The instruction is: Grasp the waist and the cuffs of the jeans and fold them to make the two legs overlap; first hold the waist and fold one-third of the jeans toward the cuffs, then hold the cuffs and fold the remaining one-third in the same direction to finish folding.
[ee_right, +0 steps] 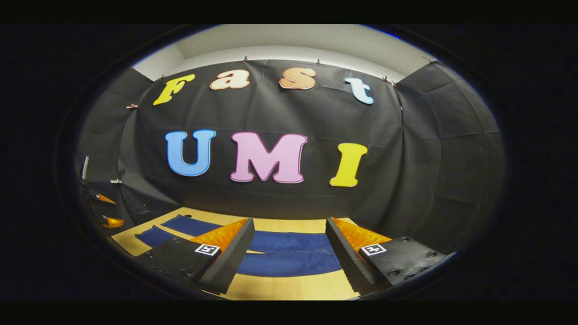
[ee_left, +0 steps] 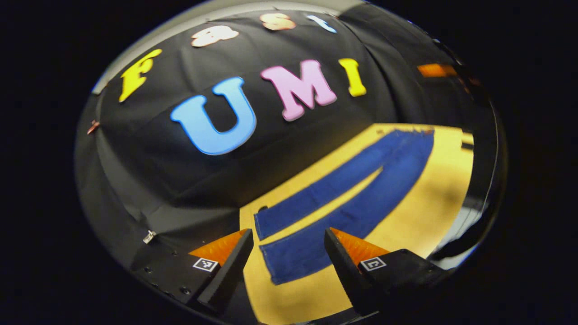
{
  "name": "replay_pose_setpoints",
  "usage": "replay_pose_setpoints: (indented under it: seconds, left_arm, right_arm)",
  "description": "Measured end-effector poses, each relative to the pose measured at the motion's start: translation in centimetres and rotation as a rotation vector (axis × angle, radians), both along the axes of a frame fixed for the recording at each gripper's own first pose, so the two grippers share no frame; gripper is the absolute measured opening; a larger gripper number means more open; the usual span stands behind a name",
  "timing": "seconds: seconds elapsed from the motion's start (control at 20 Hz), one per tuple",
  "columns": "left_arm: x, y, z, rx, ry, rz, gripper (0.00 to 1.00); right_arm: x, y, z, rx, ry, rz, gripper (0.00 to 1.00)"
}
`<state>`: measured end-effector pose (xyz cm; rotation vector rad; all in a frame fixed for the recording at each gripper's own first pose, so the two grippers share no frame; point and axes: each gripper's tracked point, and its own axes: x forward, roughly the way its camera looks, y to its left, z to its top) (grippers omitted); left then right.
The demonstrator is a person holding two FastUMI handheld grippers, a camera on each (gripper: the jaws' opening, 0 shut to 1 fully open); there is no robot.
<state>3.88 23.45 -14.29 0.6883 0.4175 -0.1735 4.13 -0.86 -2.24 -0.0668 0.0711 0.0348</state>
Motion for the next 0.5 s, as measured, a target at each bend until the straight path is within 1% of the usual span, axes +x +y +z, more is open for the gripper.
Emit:
replay_pose_setpoints:
  seconds: [0.1,0.25,0.35,0.5]
  left_arm:
    - [0.3,3.7,-3.3,0.114,0.107,-0.018,0.98]
    - [1.1,6.8,-7.8,0.261,0.251,-0.092,0.98]
    - [1.7,9.7,-10.8,0.372,0.346,-0.114,0.98]
    - [3.1,13.7,-15.2,0.497,0.468,-0.125,0.98]
  right_arm:
    - [0.8,-0.5,-1.5,-0.026,0.041,-0.004,0.97]
    - [1.9,-1.3,-3.3,-0.074,0.077,-0.004,0.97]
    - [2.7,-1.6,-5.0,-0.105,0.112,0.000,0.97]
    - [3.5,-2.1,-6.6,-0.109,0.154,0.002,0.97]
